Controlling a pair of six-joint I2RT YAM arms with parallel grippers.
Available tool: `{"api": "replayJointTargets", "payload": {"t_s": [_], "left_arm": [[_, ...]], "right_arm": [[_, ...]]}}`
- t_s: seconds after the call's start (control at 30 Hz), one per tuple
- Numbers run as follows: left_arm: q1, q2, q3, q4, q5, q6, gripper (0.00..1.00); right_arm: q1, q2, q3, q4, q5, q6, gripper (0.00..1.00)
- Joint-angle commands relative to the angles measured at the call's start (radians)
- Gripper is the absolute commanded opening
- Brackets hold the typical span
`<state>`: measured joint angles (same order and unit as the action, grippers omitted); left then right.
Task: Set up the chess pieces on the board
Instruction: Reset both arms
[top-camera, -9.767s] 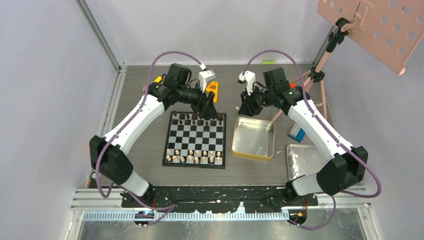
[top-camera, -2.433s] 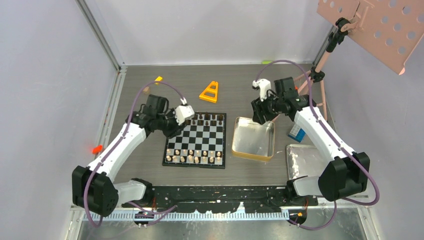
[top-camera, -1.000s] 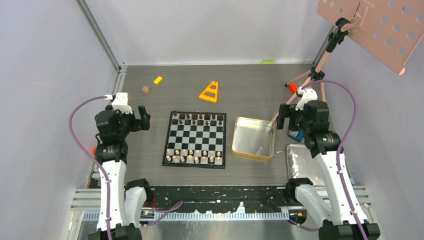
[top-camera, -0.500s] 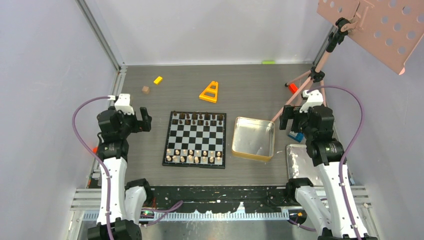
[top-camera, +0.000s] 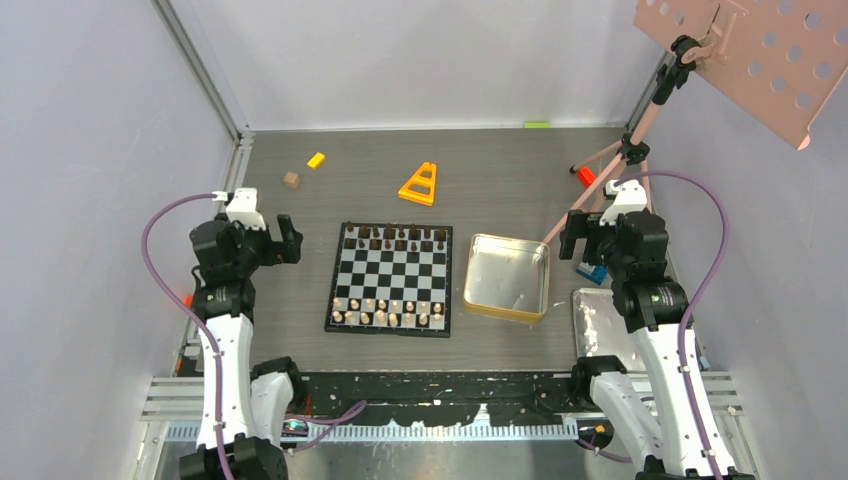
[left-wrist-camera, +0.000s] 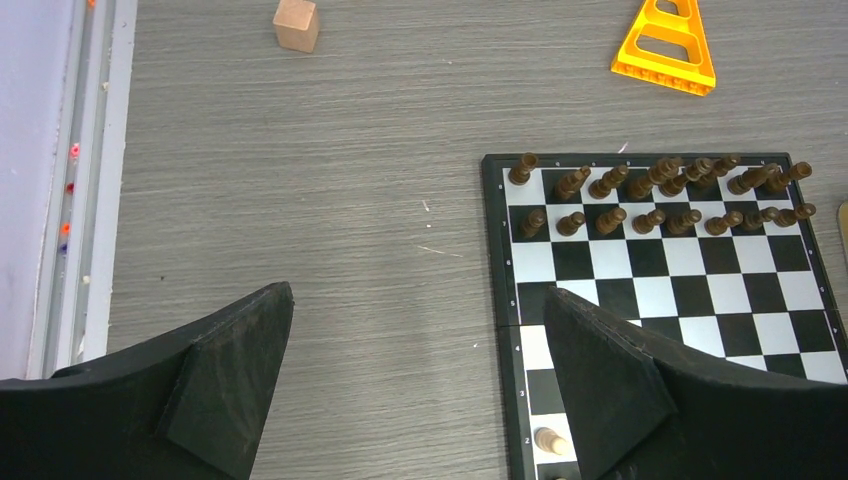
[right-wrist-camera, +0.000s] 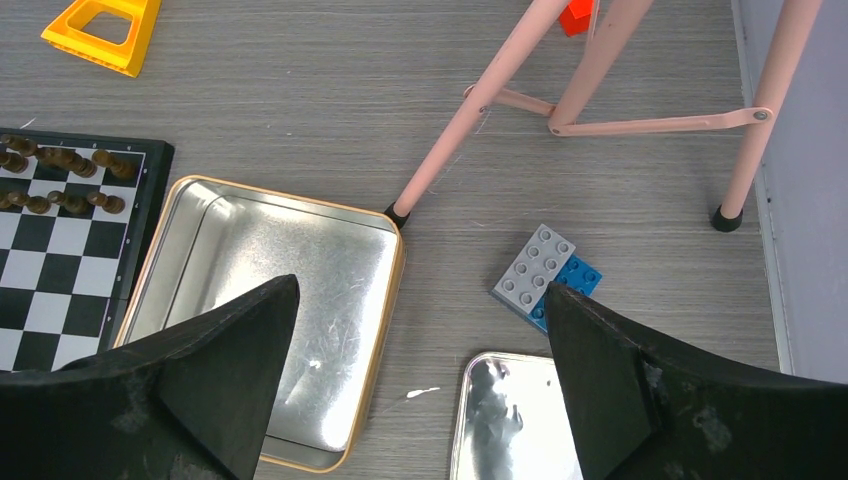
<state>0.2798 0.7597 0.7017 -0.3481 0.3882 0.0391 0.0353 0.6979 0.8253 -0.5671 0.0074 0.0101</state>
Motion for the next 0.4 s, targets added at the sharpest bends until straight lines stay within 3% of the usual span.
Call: {"api": "replayJointTargets", "payload": {"t_s": [0.0,0.37], "left_arm": [[0.011,-0.007,0.000,0.036,0.031,0.019,1.00],[0.022,-0.005,0.000,0.031,0.052,0.020,1.00]], "right_arm": [[-0.005,-0.019,0.001,0.039,0.021,0.001,1.00],[-0.004,-0.019,0.000,0.037,0.025,0.003,1.00]]}}
